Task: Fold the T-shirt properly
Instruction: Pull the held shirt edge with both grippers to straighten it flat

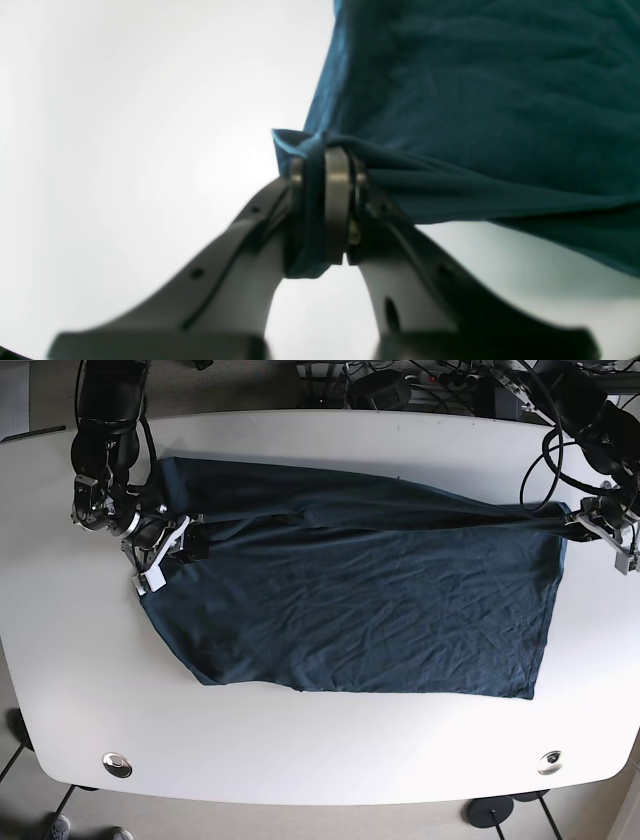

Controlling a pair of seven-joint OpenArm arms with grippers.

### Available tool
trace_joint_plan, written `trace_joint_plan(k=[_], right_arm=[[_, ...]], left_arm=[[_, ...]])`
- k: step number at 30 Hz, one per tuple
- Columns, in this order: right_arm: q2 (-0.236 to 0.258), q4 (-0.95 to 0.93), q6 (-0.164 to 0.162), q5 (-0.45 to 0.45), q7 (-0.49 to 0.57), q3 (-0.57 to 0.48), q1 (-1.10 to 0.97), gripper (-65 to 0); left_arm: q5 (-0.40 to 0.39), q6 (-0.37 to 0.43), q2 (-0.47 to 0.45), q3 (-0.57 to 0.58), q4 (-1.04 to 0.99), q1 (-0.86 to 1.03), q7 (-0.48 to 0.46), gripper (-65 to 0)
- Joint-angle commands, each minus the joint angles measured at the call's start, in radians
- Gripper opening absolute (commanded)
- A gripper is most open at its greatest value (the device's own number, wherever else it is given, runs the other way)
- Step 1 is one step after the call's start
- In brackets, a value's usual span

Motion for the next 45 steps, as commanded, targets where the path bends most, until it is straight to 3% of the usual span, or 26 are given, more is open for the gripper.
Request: trace_joint_plan(k=[1, 5, 11, 13, 16, 21, 23, 28, 31, 34, 36, 37, 40, 45], right_arm=[[0.013, 0.018, 0.002, 0.012, 0.010, 0.002, 0.012, -53.3], [0.013, 0.018, 0.002, 0.012, 0.010, 0.002, 0.010, -53.3], [0.013, 0.018, 0.002, 0.012, 0.010, 0.001, 0.010, -53.3], [0.013, 0.018, 0.002, 0.012, 0.010, 0.001, 0.010, -53.3], [0.013, 0.033, 0.002, 0.015, 0.010, 0.004, 0.010, -53.3], [0.018, 0.156, 0.002, 0.098, 0.006, 0.030, -0.034, -53.3], [0.016, 0.217, 0.002, 0.113, 0.004, 0.047, -0.057, -53.1], [0.016, 0.364, 0.000, 0.121, 0.003, 0.053, -0.140, -53.3], [-0.010, 0.455, -0.001, 0.141, -0.011, 0.109, -0.252, -51.8], [-0.030, 0.461, -0.004, 0.184, -0.074, 0.180, -0.321, -38.7], [-0.050, 0.461, -0.004, 0.202, -0.089, 0.235, -0.401, -23.1], [-0.055, 0.461, -0.004, 0.202, -0.089, 0.251, -0.422, -20.1], [-0.056, 0.453, -0.006, 0.185, -0.089, 0.275, -0.471, -18.4], [-0.094, 0.453, 0.000, 0.052, -0.089, 0.275, -0.488, -18.4]], left_arm=[[0.011, -0.001, -0.023, -0.003, -0.022, -0.055, -0.014, -61.5], [0.099, -0.001, -0.028, -0.001, -0.095, -0.138, -0.014, -58.9], [0.228, -0.001, -0.024, -0.001, -0.121, -0.223, -0.019, -28.5], [0.229, -0.001, -0.029, 0.026, -0.115, -0.248, -0.020, -25.1], [0.174, -0.001, -0.074, 0.074, -0.065, -0.248, -0.052, -25.1], [0.076, -0.001, -0.098, 0.169, 0.178, -0.067, -0.215, -25.1], [0.079, -0.001, -0.098, 0.209, 0.230, 0.008, -0.264, -25.1], [0.085, -0.001, -0.095, 0.215, 0.228, 0.149, -0.286, -25.4], [0.140, -0.001, -0.092, 0.213, 0.169, 0.241, -0.444, -27.2], [0.189, -0.001, -0.089, 0.216, 0.113, 0.269, -0.589, -33.6], [0.240, -0.001, -0.077, 0.215, 0.047, 0.266, -0.700, -33.6], [0.258, -0.001, -0.075, 0.215, 0.032, 0.264, -0.727, -32.9], [0.271, -0.001, -0.072, 0.221, 0.007, 0.268, -0.813, -27.8], [0.271, -0.001, -0.071, 0.218, 0.011, 0.266, -0.847, -27.5]])
